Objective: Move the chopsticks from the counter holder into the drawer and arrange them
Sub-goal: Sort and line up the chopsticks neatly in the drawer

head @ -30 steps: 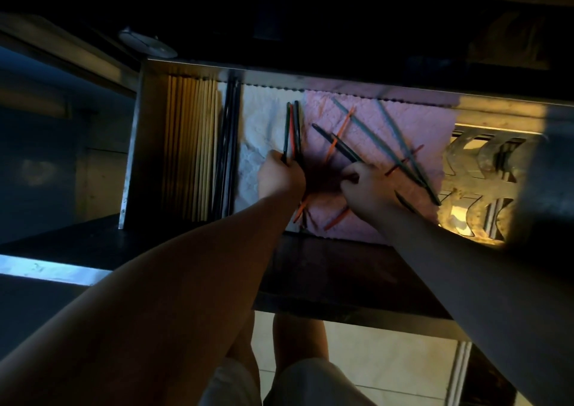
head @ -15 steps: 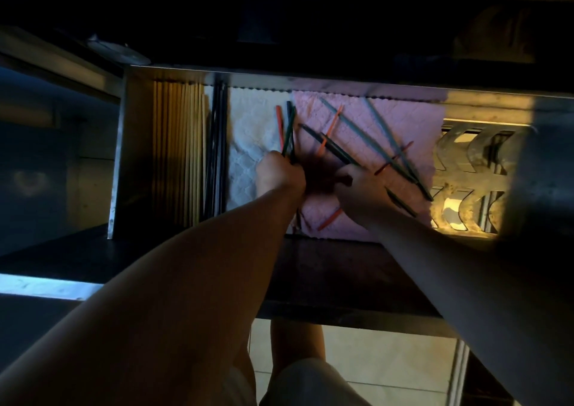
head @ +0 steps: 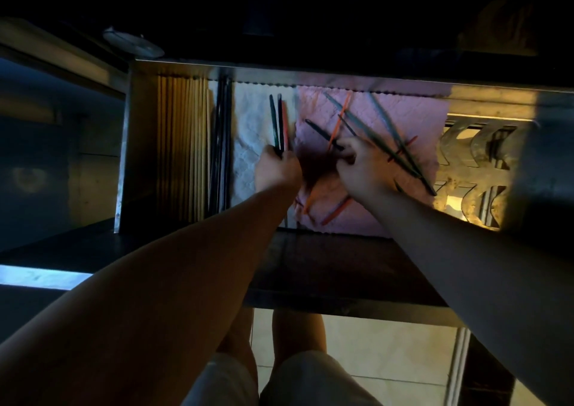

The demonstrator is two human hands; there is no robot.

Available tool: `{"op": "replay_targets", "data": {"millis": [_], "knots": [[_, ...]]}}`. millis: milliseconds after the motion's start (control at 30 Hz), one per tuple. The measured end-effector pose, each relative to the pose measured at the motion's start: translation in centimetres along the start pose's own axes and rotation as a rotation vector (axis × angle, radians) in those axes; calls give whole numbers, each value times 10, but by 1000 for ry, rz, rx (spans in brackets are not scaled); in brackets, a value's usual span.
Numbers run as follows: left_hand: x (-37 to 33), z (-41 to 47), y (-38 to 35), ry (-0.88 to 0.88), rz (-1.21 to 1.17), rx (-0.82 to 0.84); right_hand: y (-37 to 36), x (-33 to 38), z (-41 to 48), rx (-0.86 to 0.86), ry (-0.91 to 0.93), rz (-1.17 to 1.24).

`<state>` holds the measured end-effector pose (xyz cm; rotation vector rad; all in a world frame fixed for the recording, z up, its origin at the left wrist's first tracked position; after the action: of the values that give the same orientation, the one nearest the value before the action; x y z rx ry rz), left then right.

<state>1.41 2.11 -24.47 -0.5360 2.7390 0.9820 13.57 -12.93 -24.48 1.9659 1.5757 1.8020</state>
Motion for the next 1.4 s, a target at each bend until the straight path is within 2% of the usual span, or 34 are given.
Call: {"op": "replay_targets", "data": {"millis": [133,267,400,533,633,833,933,1100,1267,1400], "knots": [[2,0,-1,12,-26,49,-6,-7,5,-5,-32,39],[3,-6,-15,-65,86,110,3,-13,0,-5,-24,-59],[1,-13,-41,-61,175,201,15,-15,-7,-18,5,-128],[-3,-12,-45,-73,299,141,21,-15,-16,107,27,-182],[-4,-13,-40,-85,317,132,24,-16,-22,203,46,-324],[3,-14,-19,-98,261,106,31,-1,-22,110,97,-461],[8,-13,-14,-70,206,121,24,10,-15,148,182,-582],[9,-16,-11,-16,109,99,11,6,5,228,91,-699],[5,-27,-6,15,-17,78,10,5,18,237,37,-654],[4,-37,-9,55,-113,79,28,14,11,89,57,-582]]}}
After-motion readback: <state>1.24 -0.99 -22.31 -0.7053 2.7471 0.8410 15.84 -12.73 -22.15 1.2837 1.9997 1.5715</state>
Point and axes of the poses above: each hand's wrist, its own z-axis towards the middle knuckle, its own y-axis out of the back of the hand, x = y × z, the point moved 9 cm from there along z, towards the middle knuckle, and after that the axes turned 15 degrees about y, right-handed, at the moved point
